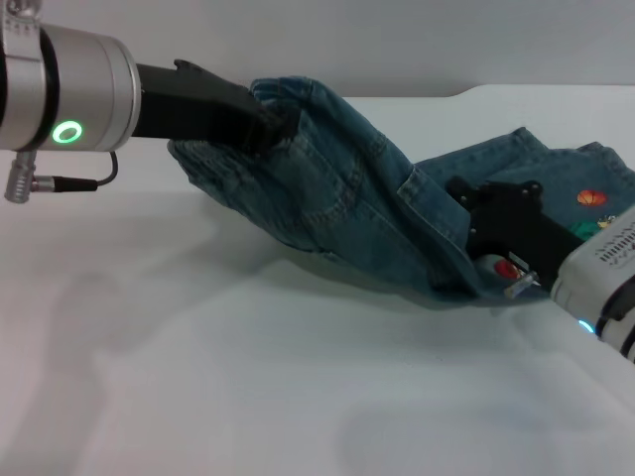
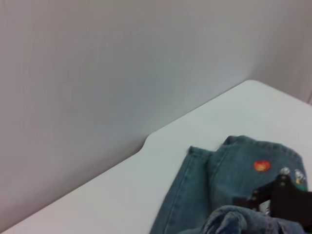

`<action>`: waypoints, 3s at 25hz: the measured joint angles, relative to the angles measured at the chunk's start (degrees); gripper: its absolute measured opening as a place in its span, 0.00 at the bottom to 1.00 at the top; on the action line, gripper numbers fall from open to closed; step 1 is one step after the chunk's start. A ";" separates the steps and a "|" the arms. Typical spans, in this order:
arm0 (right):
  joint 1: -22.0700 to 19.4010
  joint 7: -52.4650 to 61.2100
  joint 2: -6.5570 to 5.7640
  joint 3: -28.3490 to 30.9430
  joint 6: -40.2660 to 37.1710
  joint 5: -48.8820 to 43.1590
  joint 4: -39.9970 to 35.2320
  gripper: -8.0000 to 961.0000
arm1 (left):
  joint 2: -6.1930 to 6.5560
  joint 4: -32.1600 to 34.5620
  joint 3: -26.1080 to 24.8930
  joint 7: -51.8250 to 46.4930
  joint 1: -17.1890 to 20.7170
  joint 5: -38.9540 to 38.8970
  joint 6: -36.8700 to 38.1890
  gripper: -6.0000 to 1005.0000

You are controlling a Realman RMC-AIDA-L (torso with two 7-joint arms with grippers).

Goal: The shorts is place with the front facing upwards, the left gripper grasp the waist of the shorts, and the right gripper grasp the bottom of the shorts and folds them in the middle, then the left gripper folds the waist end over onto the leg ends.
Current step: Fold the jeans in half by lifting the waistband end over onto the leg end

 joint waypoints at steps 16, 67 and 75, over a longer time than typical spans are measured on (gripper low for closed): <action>12.13 0.67 0.08 -19.82 -5.76 16.21 -4.33 0.01 | 0.00 -0.13 -2.86 4.40 -0.11 -6.33 0.10 0.09; 9.83 -2.59 -0.61 -19.95 -11.00 28.67 0.14 0.01 | -0.09 0.57 -3.55 9.54 -0.31 -11.71 4.63 0.09; 6.67 -4.25 -0.80 -4.21 -4.35 24.20 -7.99 0.01 | -0.09 1.48 -3.33 10.20 0.20 -12.43 4.82 0.09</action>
